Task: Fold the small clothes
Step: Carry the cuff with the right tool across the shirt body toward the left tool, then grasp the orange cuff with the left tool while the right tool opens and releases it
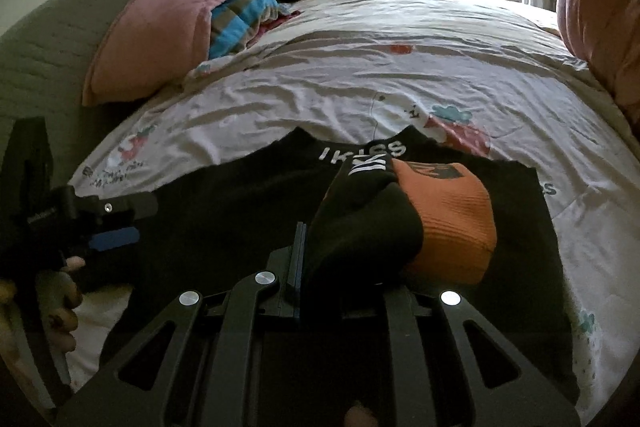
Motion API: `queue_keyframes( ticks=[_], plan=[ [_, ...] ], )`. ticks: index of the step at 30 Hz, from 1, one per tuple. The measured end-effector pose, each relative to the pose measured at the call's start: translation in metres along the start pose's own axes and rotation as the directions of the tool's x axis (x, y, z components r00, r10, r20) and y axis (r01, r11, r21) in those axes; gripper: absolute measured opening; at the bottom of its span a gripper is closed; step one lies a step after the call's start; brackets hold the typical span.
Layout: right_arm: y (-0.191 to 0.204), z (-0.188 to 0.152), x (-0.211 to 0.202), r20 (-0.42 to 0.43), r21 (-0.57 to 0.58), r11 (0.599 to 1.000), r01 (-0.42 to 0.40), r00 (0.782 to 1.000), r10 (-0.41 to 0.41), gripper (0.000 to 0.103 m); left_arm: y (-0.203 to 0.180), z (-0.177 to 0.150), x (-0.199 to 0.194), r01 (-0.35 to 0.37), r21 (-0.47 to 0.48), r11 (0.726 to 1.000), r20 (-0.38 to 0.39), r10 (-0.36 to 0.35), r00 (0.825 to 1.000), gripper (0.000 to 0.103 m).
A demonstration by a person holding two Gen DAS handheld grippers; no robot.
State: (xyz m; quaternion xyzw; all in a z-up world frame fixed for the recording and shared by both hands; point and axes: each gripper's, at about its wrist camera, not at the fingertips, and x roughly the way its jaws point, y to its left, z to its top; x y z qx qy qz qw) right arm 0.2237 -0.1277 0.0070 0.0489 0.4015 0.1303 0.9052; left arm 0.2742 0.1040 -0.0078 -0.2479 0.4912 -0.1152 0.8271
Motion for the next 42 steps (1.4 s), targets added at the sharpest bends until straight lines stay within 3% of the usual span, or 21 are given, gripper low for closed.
queue_keyframes(
  ticks=[3, 5, 10, 14, 18, 20, 28, 32, 42],
  plan=[
    [0.006, -0.006, 0.006, -0.011, -0.039, 0.999, 0.012, 1.0, -0.012, 0.018, 0.001, -0.001, 0.003, 0.029, -0.012, 1.0, -0.011, -0.029, 1.0, 0.083],
    [0.012, -0.011, 0.009, -0.014, -0.08, 0.997, 0.003, 1.0, -0.005, 0.034, 0.002, -0.002, 0.004, 0.033, -0.015, 0.999, -0.017, -0.033, 0.999, 0.076],
    [0.039, -0.03, 0.011, -0.028, -0.226, 0.974, -0.003, 1.0, -0.004, 0.052, 0.002, -0.003, 0.006, 0.052, -0.014, 0.999, -0.032, -0.052, 0.998, 0.069],
    [0.064, -0.056, 0.013, -0.057, -0.413, 0.911, 0.02, 0.997, -0.048, 0.068, 0.003, -0.004, 0.005, 0.038, -0.014, 0.999, -0.032, -0.039, 0.999, 0.069],
    [0.078, -0.082, 0.009, -0.038, -0.558, 0.826, 0.081, 0.992, -0.123, 0.072, 0.007, -0.007, 0.006, 0.024, -0.02, 1.0, -0.048, -0.025, 0.999, 0.069],
    [0.078, -0.093, 0.0, -0.024, -0.586, 0.806, 0.083, 0.993, -0.12, 0.086, 0.007, -0.009, 0.007, 0.019, -0.018, 1.0, -0.059, -0.02, 0.998, 0.069],
    [0.027, -0.087, -0.039, -0.066, -0.38, 0.924, -0.039, 0.998, 0.015, 0.086, -0.009, -0.033, 0.021, 0.051, 0.036, 0.998, -0.16, -0.045, 0.986, 0.069],
    [0.002, -0.077, -0.05, -0.029, -0.305, 0.952, 0.029, 0.999, -0.04, 0.086, -0.015, -0.046, 0.036, 0.003, 0.064, 0.998, -0.195, 0.01, 0.981, 0.052],
    [-0.062, -0.067, -0.061, 0.009, -0.103, 0.986, 0.132, 0.991, -0.132, 0.086, -0.025, -0.057, 0.044, -0.12, 0.142, 0.983, -0.151, 0.141, 0.978, 0.051]
  ],
)
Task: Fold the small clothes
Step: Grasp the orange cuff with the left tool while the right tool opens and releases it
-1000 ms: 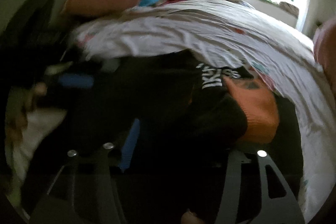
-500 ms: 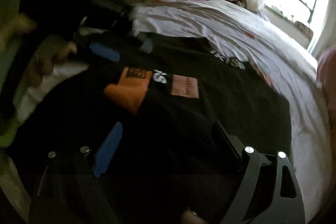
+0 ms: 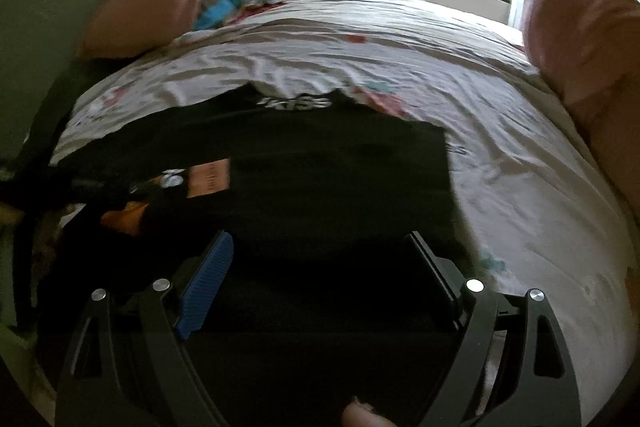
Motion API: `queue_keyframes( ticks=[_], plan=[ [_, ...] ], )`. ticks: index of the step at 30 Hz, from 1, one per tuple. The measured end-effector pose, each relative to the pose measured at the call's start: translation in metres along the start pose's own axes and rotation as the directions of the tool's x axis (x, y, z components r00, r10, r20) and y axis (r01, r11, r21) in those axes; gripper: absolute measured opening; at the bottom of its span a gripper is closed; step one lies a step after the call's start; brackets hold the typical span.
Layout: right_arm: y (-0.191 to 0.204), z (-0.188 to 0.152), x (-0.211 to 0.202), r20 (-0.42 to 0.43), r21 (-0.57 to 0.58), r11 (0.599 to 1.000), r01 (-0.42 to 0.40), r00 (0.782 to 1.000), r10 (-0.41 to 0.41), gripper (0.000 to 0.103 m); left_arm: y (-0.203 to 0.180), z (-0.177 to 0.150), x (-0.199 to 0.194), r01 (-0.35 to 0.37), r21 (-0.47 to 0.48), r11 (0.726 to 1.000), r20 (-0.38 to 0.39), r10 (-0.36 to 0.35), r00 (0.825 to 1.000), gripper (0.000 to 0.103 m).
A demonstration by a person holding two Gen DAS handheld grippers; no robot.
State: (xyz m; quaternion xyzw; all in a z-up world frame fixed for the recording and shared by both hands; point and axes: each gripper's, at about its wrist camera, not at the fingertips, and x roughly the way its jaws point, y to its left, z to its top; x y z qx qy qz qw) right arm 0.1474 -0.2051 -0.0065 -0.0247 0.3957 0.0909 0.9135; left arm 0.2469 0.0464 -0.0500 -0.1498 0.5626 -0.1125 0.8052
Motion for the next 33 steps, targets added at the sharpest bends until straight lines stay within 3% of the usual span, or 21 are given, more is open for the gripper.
queue_keyframes(
  ticks=[7, 9, 10, 11, 16, 21, 24, 26, 33],
  plan=[
    [-0.025, 0.004, -0.005, 0.018, 0.101, 0.994, 0.037, 0.999, -0.039, 0.086, 0.009, -0.001, -0.004, 0.01, -0.041, 0.999, 0.01, -0.01, 1.0, 0.048],
    [-0.027, 0.005, -0.006, 0.026, 0.118, 0.992, 0.036, 0.999, -0.039, 0.086, 0.007, -0.003, -0.002, 0.008, -0.037, 0.999, 0.032, -0.007, 0.999, 0.024],
    [-0.027, 0.005, -0.006, 0.029, 0.121, 0.992, 0.035, 0.999, -0.039, 0.086, 0.005, -0.004, -0.002, 0.032, -0.033, 0.999, 0.04, -0.031, 0.999, 0.018],
    [-0.026, 0.006, -0.006, 0.032, 0.124, 0.992, 0.036, 0.999, -0.041, 0.086, 0.001, -0.004, -0.002, 0.054, -0.026, 0.998, 0.042, -0.053, 0.998, 0.005],
    [-0.028, 0.008, -0.008, 0.043, 0.133, 0.99, 0.044, 0.998, -0.05, 0.086, -0.017, -0.003, -0.015, 0.043, 0.063, 0.997, 0.115, -0.05, 0.992, 0.004],
    [-0.035, 0.01, -0.011, 0.053, 0.153, 0.986, 0.061, 0.996, -0.069, 0.086, -0.033, 0.007, -0.05, -0.005, 0.164, 0.987, 0.266, -0.039, 0.963, 0.004],
    [-0.037, 0.012, -0.011, 0.055, 0.155, 0.985, 0.069, 0.995, -0.078, 0.086, -0.036, 0.014, -0.059, -0.027, 0.189, 0.982, 0.309, -0.034, 0.95, 0.004],
    [-0.036, 0.012, -0.009, 0.056, 0.152, 0.985, 0.077, 0.995, -0.086, 0.086, -0.035, 0.017, -0.059, -0.037, 0.191, 0.981, 0.309, -0.024, 0.951, 0.004],
    [-0.033, 0.014, 0.0, 0.032, 0.16, 0.982, 0.101, 0.994, -0.107, 0.086, -0.007, 0.022, -0.028, -0.066, 0.107, 0.992, 0.209, 0.042, 0.977, 0.009]
  ],
)
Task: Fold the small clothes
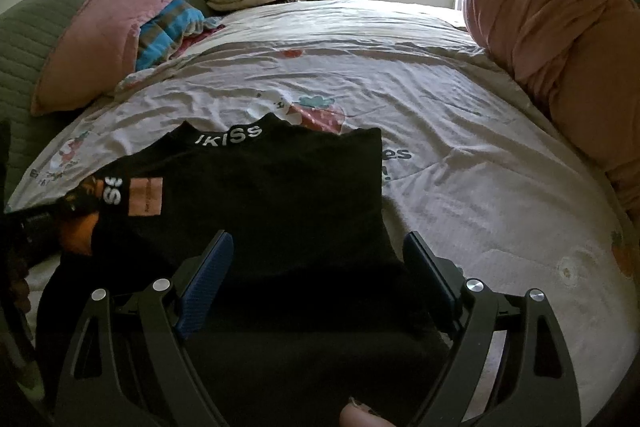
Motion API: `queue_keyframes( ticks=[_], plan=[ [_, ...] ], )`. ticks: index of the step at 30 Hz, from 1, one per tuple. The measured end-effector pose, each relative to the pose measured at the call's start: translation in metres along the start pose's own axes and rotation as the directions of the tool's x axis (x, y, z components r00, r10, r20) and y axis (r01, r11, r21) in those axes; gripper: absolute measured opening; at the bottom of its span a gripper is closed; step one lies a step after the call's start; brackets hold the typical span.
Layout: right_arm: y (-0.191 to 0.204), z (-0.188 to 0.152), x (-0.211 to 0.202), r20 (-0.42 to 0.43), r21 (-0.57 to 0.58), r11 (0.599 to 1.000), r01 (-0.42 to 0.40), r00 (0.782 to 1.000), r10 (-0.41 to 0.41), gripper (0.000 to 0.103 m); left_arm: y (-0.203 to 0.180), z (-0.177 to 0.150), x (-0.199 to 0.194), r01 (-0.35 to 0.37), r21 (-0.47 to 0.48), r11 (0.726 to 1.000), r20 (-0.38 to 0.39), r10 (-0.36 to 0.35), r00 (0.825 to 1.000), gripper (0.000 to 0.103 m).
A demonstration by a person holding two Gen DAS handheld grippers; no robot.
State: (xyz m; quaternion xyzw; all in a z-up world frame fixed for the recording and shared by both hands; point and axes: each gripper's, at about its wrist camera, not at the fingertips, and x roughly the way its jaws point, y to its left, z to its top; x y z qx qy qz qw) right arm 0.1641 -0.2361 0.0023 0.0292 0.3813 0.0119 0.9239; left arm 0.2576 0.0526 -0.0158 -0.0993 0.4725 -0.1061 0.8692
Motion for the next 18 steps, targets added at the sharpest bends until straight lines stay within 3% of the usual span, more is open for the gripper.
queue_keyframes(
  ticks=[7, 10, 14, 18],
  plan=[
    [0.009, 0.005, 0.009, -0.017, -0.02, 1.0, -0.004, 1.0, 0.003, 0.086, 0.016, 0.001, -0.025, -0.066, -0.029, 0.997, 0.074, 0.068, 0.995, 0.01],
    [0.016, 0.007, 0.013, -0.023, -0.037, 0.999, -0.014, 1.0, 0.013, 0.086, 0.016, 0.001, -0.034, -0.05, -0.036, 0.998, 0.087, 0.053, 0.995, 0.01],
    [0.027, 0.01, 0.022, -0.046, -0.072, 0.997, -0.042, 0.998, 0.039, 0.086, -0.001, -0.006, -0.025, -0.029, 0.016, 0.999, 0.043, 0.028, 0.999, 0.01],
    [0.035, 0.01, 0.038, -0.096, -0.098, 0.993, -0.063, 0.994, 0.054, 0.086, -0.009, -0.022, 0.002, -0.011, 0.019, 1.0, -0.072, 0.013, 0.997, 0.012]
  ],
)
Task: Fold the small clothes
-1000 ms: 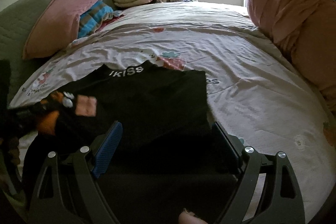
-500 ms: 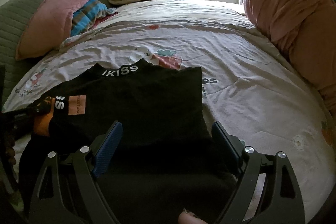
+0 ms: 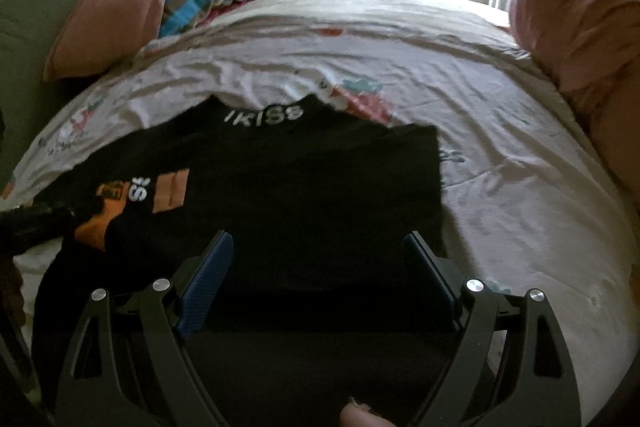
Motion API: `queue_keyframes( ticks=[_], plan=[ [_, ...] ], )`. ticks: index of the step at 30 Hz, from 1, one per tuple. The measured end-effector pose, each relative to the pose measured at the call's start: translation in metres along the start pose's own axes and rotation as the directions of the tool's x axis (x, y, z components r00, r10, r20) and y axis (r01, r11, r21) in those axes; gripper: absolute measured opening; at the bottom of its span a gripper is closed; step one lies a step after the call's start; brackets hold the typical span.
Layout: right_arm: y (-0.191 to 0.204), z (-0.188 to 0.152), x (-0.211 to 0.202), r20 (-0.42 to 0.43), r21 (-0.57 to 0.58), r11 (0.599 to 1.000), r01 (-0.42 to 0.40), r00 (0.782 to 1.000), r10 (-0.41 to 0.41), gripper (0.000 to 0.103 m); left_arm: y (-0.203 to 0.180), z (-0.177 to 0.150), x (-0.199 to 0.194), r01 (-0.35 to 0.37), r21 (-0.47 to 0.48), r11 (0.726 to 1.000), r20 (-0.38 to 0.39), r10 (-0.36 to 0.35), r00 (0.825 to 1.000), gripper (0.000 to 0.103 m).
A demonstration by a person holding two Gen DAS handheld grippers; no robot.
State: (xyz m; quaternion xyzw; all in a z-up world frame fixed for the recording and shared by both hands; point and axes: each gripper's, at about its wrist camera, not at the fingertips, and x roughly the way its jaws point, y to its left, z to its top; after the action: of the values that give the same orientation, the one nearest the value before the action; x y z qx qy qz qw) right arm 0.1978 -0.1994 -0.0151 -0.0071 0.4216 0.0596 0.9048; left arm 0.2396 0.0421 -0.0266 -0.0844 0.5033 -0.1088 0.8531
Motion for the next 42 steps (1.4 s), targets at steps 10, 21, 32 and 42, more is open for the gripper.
queue_keyframes(
  ticks=[10, 21, 32, 42],
  plan=[
    [-0.033, -0.02, 0.043, -0.151, 0.097, 0.994, 0.055, 0.988, -0.04, 0.086, 0.009, -0.016, 0.016, -0.029, -0.017, 0.999, -0.038, 0.028, 0.999, 0.014],
    [-0.023, -0.018, 0.016, -0.079, 0.096, 0.995, 0.016, 0.997, -0.008, 0.087, 0.013, -0.013, -0.005, -0.076, -0.025, 0.997, 0.011, 0.076, 0.997, 0.035],
    [-0.001, -0.011, -0.012, 0.01, 0.075, 0.996, -0.038, 0.999, 0.037, 0.098, 0.023, -0.01, -0.036, -0.117, -0.059, 0.991, 0.106, 0.123, 0.987, 0.082],
    [0.03, -0.001, -0.03, 0.063, 0.035, 0.995, -0.098, 0.993, 0.096, 0.098, 0.044, -0.015, -0.067, -0.144, -0.116, 0.983, 0.169, 0.162, 0.972, 0.092]
  ],
)
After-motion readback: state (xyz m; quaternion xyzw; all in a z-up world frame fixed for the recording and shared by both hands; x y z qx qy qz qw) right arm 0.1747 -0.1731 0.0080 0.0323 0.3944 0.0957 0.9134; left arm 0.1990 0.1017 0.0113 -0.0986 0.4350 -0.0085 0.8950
